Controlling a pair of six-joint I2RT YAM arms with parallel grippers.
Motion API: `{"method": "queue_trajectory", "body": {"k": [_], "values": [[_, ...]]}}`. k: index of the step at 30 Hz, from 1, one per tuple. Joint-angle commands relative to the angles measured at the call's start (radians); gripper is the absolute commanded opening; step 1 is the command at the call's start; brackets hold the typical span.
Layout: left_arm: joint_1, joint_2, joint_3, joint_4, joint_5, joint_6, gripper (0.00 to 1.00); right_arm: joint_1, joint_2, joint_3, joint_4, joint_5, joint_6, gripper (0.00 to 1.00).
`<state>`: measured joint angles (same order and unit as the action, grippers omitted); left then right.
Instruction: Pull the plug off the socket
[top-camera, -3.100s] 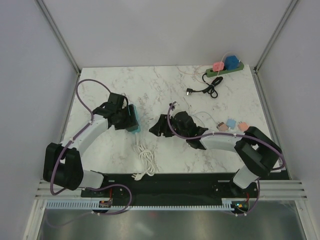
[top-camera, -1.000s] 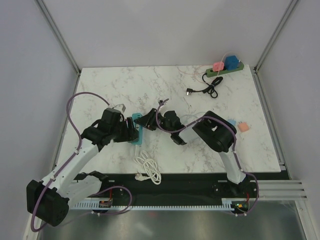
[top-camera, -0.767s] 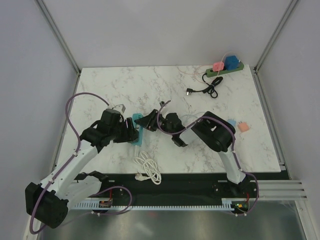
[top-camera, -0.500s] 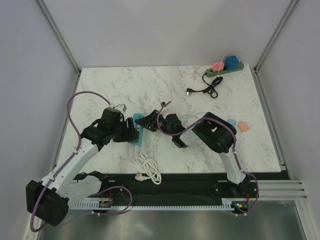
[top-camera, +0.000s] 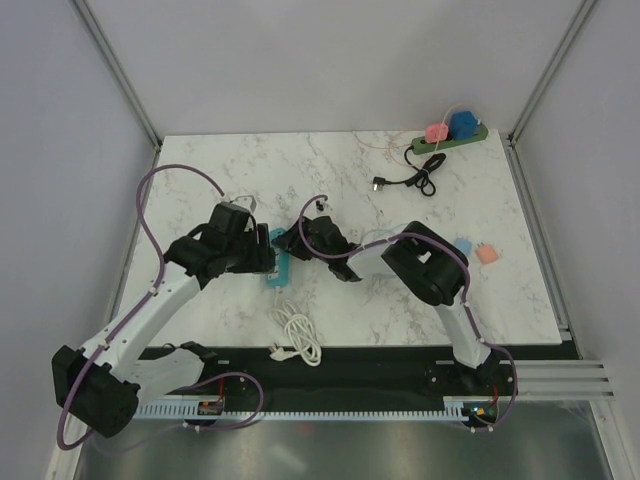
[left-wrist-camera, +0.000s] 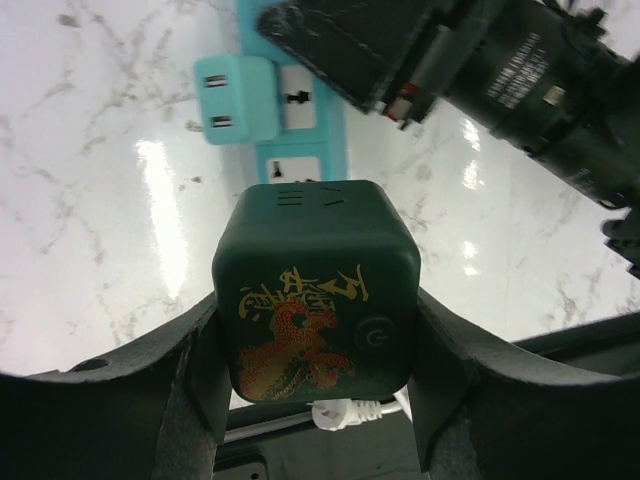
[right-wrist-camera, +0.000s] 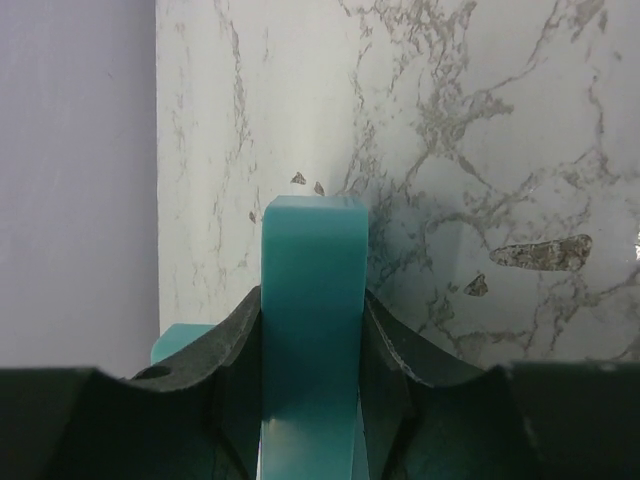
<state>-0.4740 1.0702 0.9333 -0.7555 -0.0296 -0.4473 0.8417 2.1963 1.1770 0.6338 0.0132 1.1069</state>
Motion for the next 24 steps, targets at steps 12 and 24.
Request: {"method": "queue_trajectory", "body": {"k": [12, 24], "values": [[0.320, 0.149, 0.016, 0.022, -0.063, -0.142, 0.02, -0.075, 0.092, -0.269, 0.434, -0.168, -0.036, 0.00], [0.353, 0.431, 0.134, 0.091, -0.023, -0.111, 0.15, -0.064, 0.097, -0.284, 0.484, -0.206, -0.082, 0.00]]}}
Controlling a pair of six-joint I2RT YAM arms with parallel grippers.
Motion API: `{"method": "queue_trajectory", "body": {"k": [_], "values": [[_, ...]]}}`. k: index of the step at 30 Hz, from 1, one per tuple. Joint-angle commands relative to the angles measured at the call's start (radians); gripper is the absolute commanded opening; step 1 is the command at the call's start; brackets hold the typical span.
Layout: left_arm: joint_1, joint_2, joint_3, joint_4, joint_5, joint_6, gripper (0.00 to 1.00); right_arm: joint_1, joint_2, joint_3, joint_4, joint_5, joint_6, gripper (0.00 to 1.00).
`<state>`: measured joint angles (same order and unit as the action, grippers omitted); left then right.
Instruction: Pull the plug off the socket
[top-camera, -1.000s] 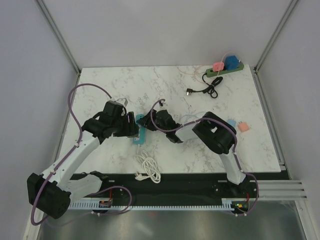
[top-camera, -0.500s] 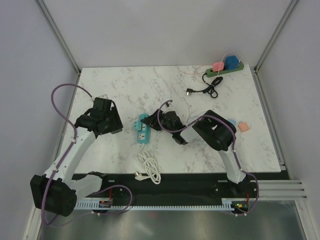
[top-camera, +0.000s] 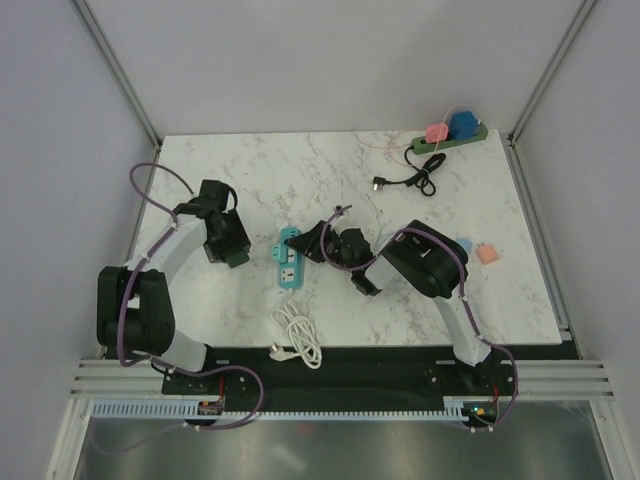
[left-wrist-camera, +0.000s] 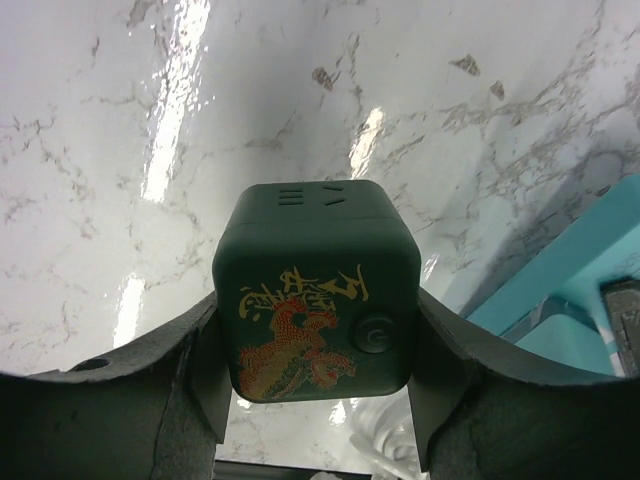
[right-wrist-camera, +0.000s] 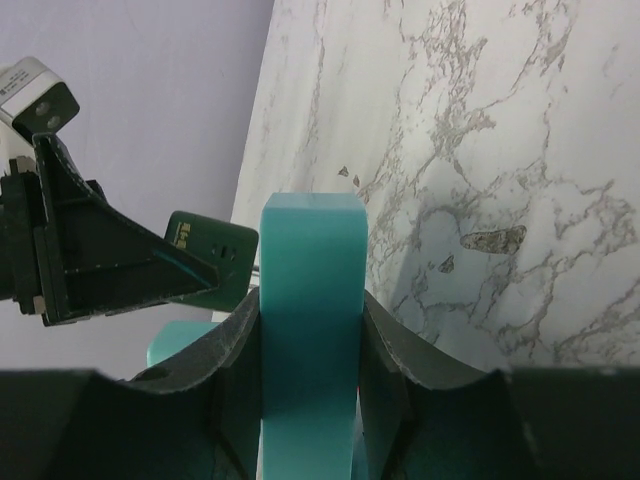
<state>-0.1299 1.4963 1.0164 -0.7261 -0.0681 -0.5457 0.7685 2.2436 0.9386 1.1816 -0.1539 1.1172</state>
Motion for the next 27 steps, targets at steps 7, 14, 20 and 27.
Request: {"method": "queue_trajectory", "body": {"k": [7, 14, 20, 27], "values": [[0.022, 0.031, 0.033, 0.083, 0.005, -0.031, 0.59, 0.009, 0.042, -0.064, -0.046, -0.042, -0.103, 0.00], [0.024, -0.065, 0.008, 0.114, -0.007, -0.030, 0.85, 0.009, 0.034, -0.080, -0.033, -0.045, -0.109, 0.00], [0.019, -0.192, -0.019, 0.132, 0.088, 0.050, 0.91, 0.012, 0.044, -0.063, -0.045, -0.052, -0.109, 0.00], [-0.051, -0.274, -0.094, 0.194, 0.359, 0.128, 1.00, 0.012, 0.053, -0.049, -0.054, -0.059, -0.103, 0.00]]}}
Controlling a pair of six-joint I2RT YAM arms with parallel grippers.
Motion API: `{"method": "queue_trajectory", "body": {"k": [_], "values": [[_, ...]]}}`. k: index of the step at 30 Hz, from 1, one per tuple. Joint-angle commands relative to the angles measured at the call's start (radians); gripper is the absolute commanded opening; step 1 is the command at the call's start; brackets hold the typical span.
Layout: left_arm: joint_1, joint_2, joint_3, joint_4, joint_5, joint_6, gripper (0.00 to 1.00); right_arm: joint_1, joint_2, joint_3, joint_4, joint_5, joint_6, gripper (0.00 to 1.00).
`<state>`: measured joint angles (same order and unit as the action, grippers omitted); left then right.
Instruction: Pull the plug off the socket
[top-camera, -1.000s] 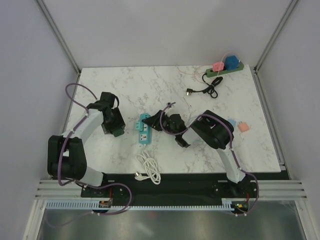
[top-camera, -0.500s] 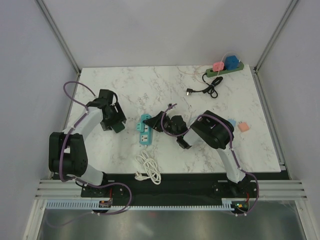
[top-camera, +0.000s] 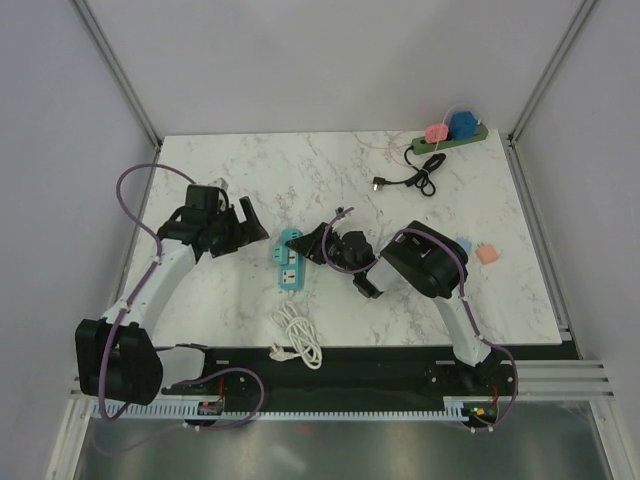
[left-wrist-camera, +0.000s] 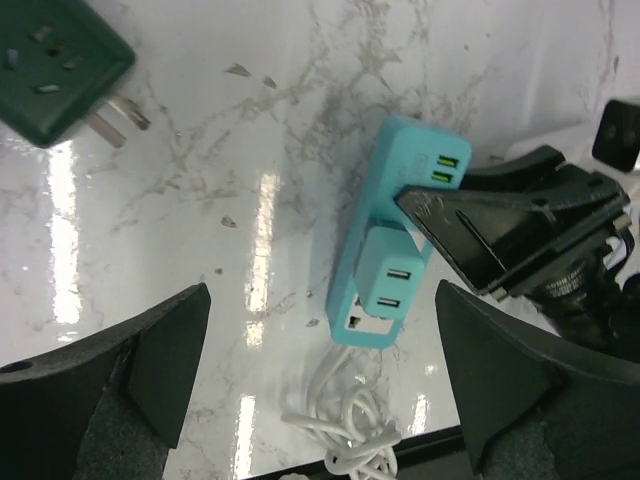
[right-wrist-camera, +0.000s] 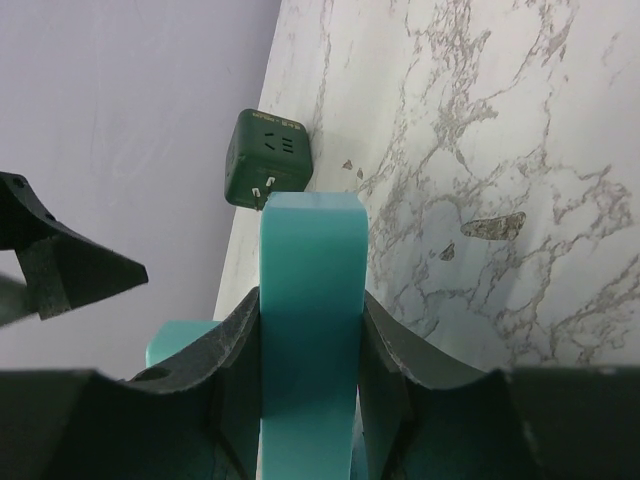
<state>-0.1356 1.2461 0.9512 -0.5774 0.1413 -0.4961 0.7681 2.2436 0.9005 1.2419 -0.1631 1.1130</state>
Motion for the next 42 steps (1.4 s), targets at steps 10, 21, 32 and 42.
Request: {"method": "queue_trajectory", "body": {"k": [10, 21, 32, 42], "values": [[-0.262, 0.045, -0.014, 0.040, -0.005, 0.143, 0.91, 0.016, 0.053, -0.011, -0.122, -0.049, -0.099, 0.00], [-0.294, 0.191, 0.029, 0.048, -0.072, 0.145, 0.76, 0.016, 0.048, -0.017, -0.122, -0.052, -0.105, 0.00], [-0.297, 0.243, 0.066, 0.073, -0.069, 0.145, 0.44, 0.016, 0.048, -0.012, -0.124, -0.058, -0.108, 0.00], [-0.297, 0.227, 0.069, 0.064, -0.077, 0.145, 0.02, 0.016, 0.048, -0.009, -0.134, -0.055, -0.108, 0.00]]}}
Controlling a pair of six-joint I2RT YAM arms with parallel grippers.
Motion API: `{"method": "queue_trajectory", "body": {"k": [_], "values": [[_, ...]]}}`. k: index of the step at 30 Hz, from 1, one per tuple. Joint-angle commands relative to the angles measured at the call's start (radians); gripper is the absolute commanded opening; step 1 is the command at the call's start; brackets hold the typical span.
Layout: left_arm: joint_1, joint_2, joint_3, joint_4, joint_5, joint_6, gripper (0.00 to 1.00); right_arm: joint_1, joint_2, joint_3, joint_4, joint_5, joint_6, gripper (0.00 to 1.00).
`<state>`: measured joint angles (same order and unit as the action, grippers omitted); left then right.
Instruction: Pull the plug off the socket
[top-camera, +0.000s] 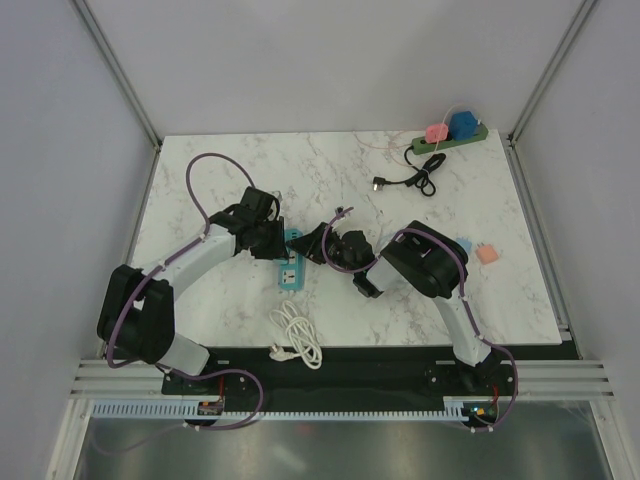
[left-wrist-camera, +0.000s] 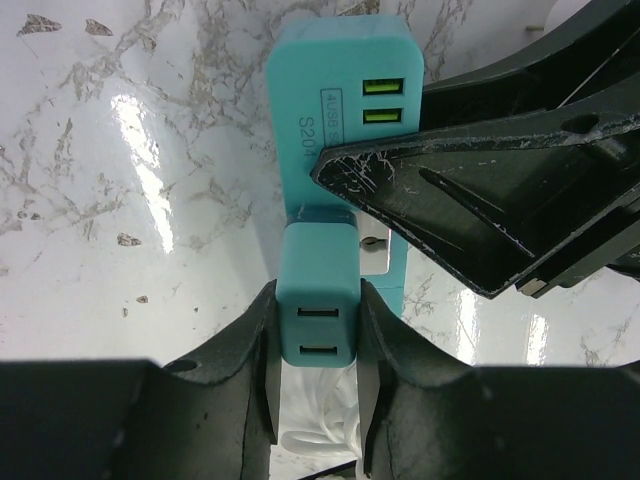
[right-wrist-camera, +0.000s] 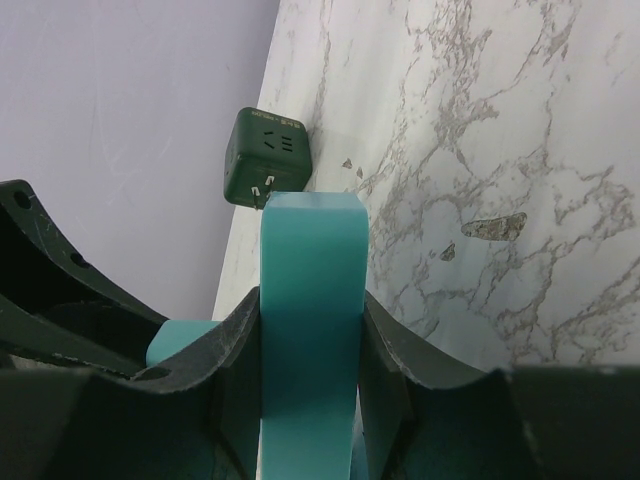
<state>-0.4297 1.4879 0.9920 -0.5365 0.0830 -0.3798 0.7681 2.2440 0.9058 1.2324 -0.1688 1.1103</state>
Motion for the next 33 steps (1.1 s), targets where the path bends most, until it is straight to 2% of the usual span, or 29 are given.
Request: {"method": "queue_trajectory", "body": {"k": [1, 10, 17, 33], "values": [[-0.004, -0.021, 0.030, 0.021, -0.023, 0.028, 0.02, 0.016, 0.048, -0.013, -0.132, -0.048, -0.106, 0.00], [-0.003, -0.089, 0.040, -0.003, -0.028, -0.013, 0.02, 0.016, 0.045, -0.002, -0.194, -0.025, -0.104, 0.00], [-0.004, -0.135, 0.045, -0.006, 0.027, -0.042, 0.02, 0.014, 0.039, 0.004, -0.243, -0.005, -0.104, 0.00], [-0.003, -0.270, 0.005, -0.013, 0.043, -0.057, 0.02, 0.016, 0.029, -0.012, -0.255, 0.006, -0.099, 0.00]]}}
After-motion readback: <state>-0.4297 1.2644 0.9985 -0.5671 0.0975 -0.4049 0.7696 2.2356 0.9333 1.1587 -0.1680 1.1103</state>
